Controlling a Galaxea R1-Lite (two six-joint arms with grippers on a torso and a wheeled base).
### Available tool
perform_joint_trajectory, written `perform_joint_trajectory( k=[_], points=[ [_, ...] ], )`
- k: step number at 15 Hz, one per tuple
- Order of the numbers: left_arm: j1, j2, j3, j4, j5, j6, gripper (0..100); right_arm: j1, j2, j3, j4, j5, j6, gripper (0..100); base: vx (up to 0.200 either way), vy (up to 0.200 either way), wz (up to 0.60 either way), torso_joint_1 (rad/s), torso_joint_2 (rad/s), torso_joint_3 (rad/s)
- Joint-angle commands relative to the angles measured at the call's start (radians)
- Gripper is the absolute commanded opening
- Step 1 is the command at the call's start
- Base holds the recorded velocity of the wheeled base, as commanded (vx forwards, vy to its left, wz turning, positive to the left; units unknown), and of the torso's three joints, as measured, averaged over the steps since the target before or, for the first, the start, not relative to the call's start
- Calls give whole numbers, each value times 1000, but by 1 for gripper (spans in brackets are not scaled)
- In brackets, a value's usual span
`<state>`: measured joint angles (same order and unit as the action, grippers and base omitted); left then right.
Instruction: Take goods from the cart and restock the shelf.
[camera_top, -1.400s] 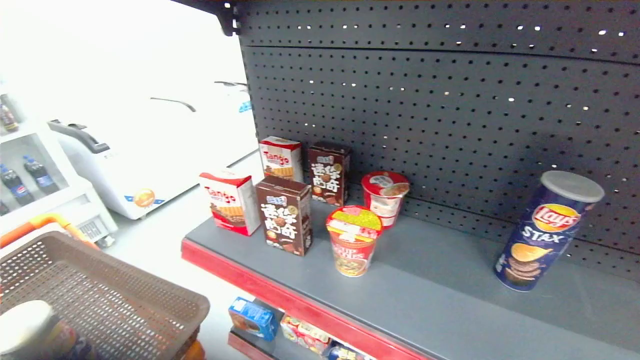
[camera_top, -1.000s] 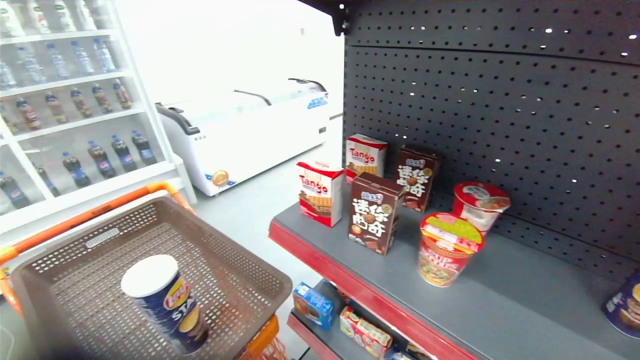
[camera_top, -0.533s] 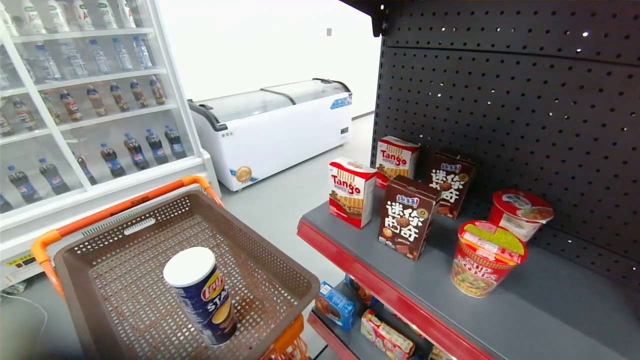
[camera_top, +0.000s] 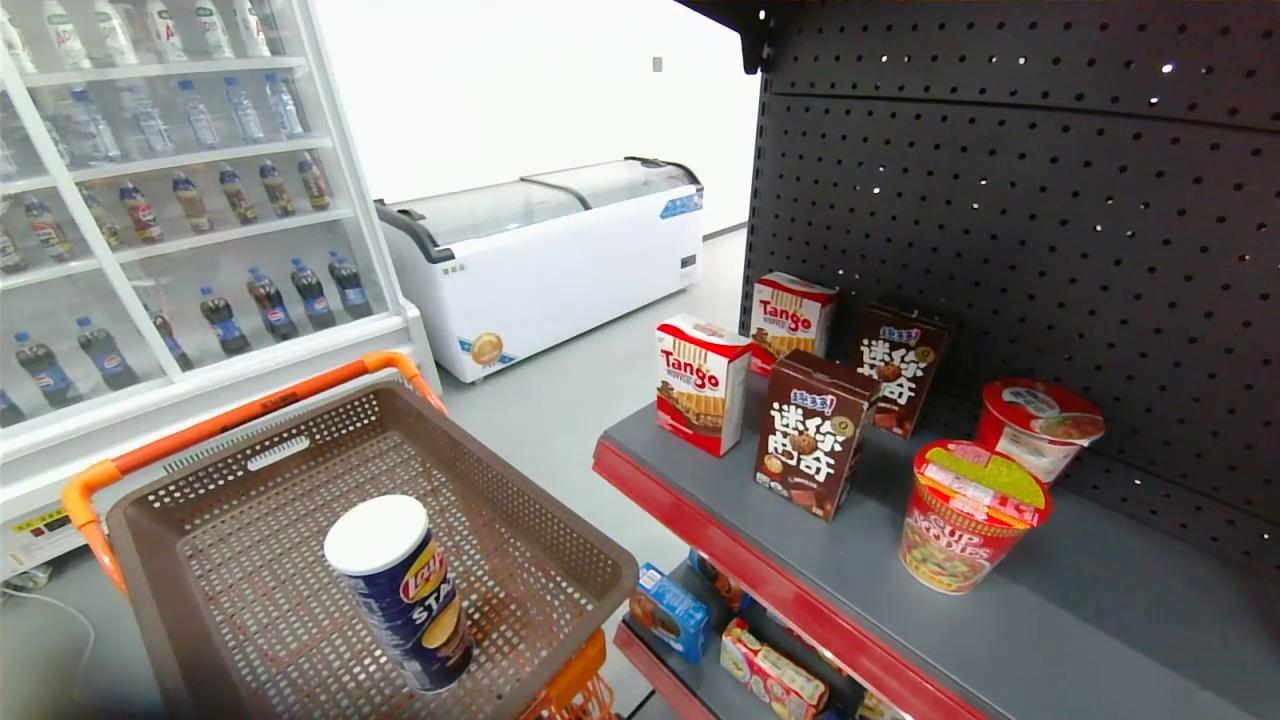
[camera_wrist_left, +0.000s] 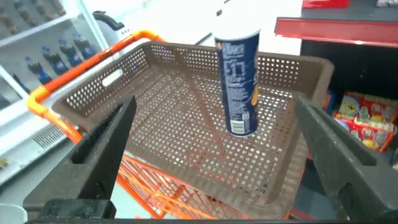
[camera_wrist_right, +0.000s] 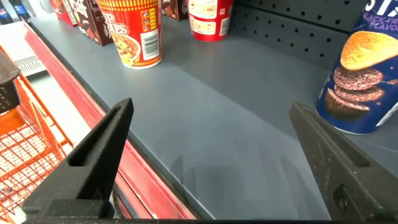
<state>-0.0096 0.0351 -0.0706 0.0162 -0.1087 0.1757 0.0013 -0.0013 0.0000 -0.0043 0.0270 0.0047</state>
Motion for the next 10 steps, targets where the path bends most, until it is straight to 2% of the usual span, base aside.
perform_joint_trajectory(
  k=[1, 2, 3, 4, 6, 8, 10],
  points=[
    [-4, 335, -258, 64, -45, 54, 100, 0, 1, 0, 0, 1, 0, 100, 0, 0, 0, 0, 0, 0],
    [-15, 465, -328, 65, -46, 31, 100, 0, 1, 0, 0, 1, 0, 100, 0, 0, 0, 0, 0, 0],
    [-27, 529, -359, 70, -40, -19, 100, 0, 1, 0, 0, 1, 1, 100, 0, 0, 0, 0, 0, 0],
    [-4, 628, -363, 70, -39, -41, 100, 0, 1, 0, 0, 1, 0, 100, 0, 0, 0, 0, 0, 0],
    [25, 786, -365, 68, -46, -50, 100, 0, 1, 0, 0, 1, 0, 100, 0, 0, 0, 0, 0, 0],
    [-33, 884, -328, 30, -46, -48, 100, 0, 1, 0, 0, 1, 0, 100, 0, 0, 0, 0, 0, 0],
    [-99, 956, -265, -67, -45, -51, 100, 0, 1, 0, 0, 1, 0, 100, 0, 0, 0, 0, 0, 0]
  ],
)
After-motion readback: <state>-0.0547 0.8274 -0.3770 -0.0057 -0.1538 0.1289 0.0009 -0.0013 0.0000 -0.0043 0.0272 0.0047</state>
